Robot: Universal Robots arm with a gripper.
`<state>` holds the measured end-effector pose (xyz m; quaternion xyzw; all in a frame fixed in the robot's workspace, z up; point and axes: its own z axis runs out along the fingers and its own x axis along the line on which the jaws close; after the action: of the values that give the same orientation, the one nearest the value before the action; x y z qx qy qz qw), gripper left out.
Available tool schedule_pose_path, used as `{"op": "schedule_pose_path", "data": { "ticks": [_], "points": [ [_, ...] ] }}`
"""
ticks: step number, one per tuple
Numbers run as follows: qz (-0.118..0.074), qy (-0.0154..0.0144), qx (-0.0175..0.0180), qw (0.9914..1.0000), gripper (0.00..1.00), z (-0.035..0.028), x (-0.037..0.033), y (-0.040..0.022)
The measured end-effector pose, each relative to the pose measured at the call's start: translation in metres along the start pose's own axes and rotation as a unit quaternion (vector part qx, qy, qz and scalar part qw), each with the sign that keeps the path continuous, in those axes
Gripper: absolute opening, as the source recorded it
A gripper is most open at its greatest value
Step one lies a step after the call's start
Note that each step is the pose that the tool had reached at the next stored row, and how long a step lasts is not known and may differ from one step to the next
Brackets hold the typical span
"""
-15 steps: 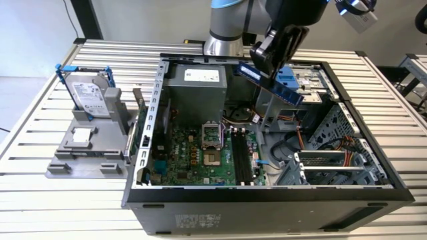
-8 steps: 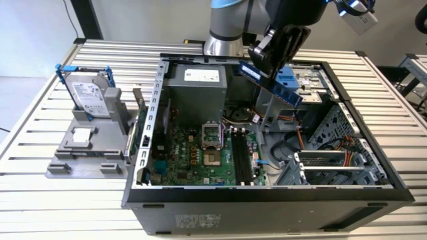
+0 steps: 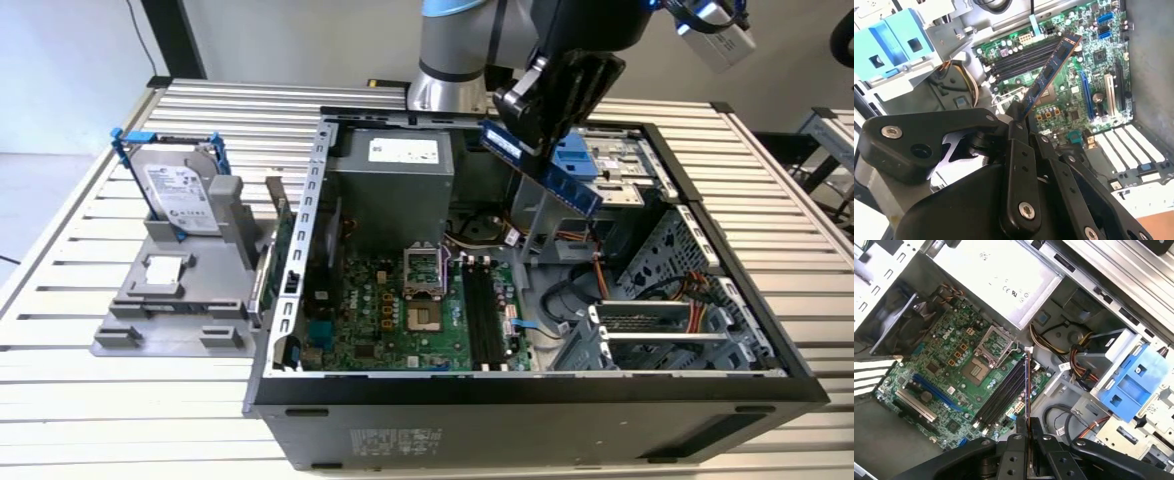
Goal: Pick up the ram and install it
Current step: 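Insert the ram into the slot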
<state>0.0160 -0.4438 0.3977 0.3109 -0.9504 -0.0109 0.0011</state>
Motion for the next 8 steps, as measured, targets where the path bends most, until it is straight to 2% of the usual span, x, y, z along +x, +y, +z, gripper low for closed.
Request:
{"op": "schedule_pose_path", "data": {
  "ticks": [8],
  "points": [
    [0.033,-0.0007,0.0001,0.99946,0.00,0.0000,0.0000,0.0000]
  ]
}}
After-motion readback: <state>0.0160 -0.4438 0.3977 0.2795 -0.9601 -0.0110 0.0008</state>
